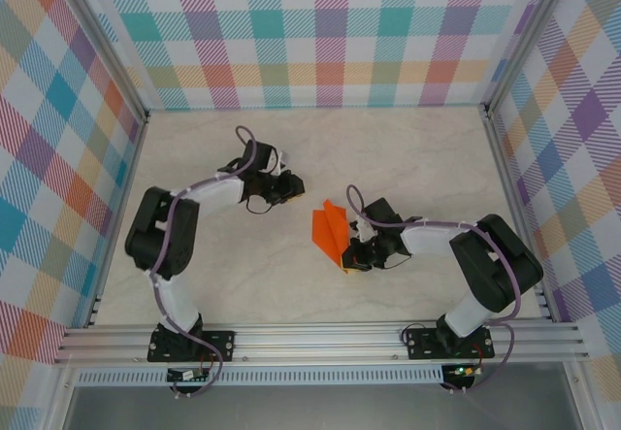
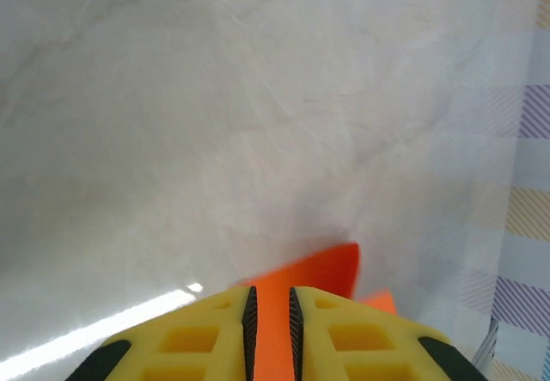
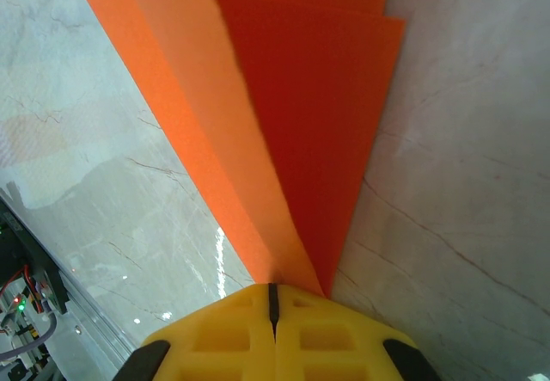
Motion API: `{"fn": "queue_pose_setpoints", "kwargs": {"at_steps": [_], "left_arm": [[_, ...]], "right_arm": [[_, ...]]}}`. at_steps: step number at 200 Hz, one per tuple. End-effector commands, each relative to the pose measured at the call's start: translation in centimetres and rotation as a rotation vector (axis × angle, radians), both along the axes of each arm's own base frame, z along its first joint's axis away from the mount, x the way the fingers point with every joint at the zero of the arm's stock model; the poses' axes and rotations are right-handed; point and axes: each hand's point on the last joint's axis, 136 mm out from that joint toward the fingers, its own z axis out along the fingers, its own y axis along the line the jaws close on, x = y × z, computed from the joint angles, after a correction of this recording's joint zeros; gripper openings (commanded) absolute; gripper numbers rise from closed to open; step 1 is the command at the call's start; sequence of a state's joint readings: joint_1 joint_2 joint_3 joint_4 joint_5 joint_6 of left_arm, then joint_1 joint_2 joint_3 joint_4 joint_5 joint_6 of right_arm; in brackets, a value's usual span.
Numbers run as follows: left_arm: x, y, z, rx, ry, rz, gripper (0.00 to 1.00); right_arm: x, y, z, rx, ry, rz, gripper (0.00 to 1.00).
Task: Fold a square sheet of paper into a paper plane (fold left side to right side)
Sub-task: Fourth fold the wing at the center of the table.
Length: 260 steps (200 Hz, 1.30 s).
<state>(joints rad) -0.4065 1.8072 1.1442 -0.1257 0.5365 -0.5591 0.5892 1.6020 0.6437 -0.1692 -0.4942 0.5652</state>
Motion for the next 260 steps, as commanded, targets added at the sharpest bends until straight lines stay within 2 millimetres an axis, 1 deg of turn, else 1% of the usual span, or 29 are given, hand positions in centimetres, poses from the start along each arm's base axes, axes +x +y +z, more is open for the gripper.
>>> {"fn": "queue_pose_setpoints", "kwargs": {"at_steps": [1, 19, 38, 56, 78, 98, 147, 163, 225, 260], "left_arm": [[-4.1, -2.7, 1.7, -0.024, -0.054, -0.079, 0.18], [-7.0, -5.1, 1.3, -0.047, -0.036, -0.133, 0.18], [-9.3, -7.6, 0.4, -0.071, -0.010, -0.186, 0.17], [-10.4, -9.3, -0.3, -0.071, 0.004, -0.232, 0.17], [-10.8, -10.4, -1.1, -0.077, 0.020, -0.256, 0.16], [-10.9, -10.8, -2.1, -0.067, 0.043, -0.263, 0.16], [-11.2, -11.7, -3.4, -0.069, 0.067, -0.282, 0.15], [-11.2, -11.8, -4.1, -0.058, 0.079, -0.280, 0.15], [-10.4, -11.0, -7.1, 0.032, 0.105, -0.240, 0.15], [-10.1, -10.4, -8.2, 0.058, 0.114, -0.221, 0.15]], "right_arm": [[-3.9, -4.7, -4.8, -0.256, 0.150, -0.025, 0.00], [-4.0, -4.8, -4.8, -0.259, 0.150, -0.022, 0.00], [-3.8, -4.8, -4.7, -0.262, 0.146, -0.022, 0.00], [-3.8, -4.8, -4.6, -0.264, 0.144, -0.021, 0.00], [-3.7, -4.8, -4.5, -0.264, 0.143, -0.024, 0.00], [-3.8, -4.9, -4.4, -0.268, 0.139, -0.024, 0.00], [-3.7, -4.9, -4.5, -0.271, 0.141, -0.023, 0.00], [-3.7, -4.9, -4.5, -0.273, 0.143, -0.024, 0.00], [-3.9, -5.3, -4.7, -0.294, 0.148, -0.020, 0.00], [-4.0, -5.4, -4.8, -0.302, 0.152, -0.017, 0.00]]}}
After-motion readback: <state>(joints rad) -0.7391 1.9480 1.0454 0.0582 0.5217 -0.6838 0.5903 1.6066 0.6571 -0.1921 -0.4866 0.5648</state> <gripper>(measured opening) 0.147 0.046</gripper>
